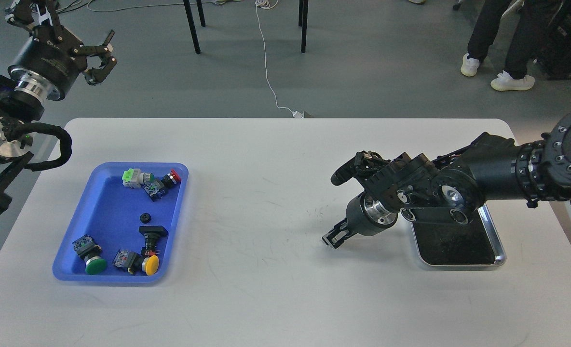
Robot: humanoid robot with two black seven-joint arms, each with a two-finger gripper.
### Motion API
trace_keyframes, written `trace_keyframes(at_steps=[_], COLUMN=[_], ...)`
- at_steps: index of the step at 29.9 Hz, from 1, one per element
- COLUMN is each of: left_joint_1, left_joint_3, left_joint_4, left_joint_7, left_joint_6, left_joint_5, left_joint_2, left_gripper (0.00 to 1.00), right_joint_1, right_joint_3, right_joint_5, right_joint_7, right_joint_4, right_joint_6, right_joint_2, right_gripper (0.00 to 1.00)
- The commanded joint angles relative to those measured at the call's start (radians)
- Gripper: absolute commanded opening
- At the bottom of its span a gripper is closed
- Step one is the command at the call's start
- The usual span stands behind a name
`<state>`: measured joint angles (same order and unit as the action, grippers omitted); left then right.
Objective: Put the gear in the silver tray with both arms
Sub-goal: 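Grasp the black gear on the table with the right gripper, then lower the gear into the silver tray and open the right gripper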
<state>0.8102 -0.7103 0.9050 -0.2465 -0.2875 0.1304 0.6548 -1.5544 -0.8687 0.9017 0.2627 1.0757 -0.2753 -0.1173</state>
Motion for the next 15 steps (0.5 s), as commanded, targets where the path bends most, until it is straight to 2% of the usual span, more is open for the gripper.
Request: trace_keyframes(at_steps=[1,8,12,15], left_joint_1=[0.001,0.001,0.003,0.003], left_joint_3=[0.000,0.000,0.000,0.000], left_joint_4=[0.000,0.000,0.000,0.000], left_joint_7=[-0.002,-0.007,-0.010,-0.010], left_joint_6=[-0.001,0.010,0.010,0.011], left_joint_5=[0.000,0.000,0.000,0.000], left_joint_2=[0.005,-0.001,-0.001,-0.004], left_gripper=[0.98,0.98,0.98,0.98], right_joint_1=[-0.091,-0.099,-0.044,0.003], right_joint_3=[-0.003,-0.026,-0.043,-0.043], right_joint_5=[0.051,0.365,0.405,0.407], right_joint_7=[0.000,-0.003,-0.003,-0.003], right_joint_4=[0.052,0.092,0.139,0.153], right_joint_6=[-0.001,0.001,0.013,0.025], right_joint_2=[-0.108,-0.378,-0.496,-0.533], right_gripper=[0.08,0.08,0.08,0.08])
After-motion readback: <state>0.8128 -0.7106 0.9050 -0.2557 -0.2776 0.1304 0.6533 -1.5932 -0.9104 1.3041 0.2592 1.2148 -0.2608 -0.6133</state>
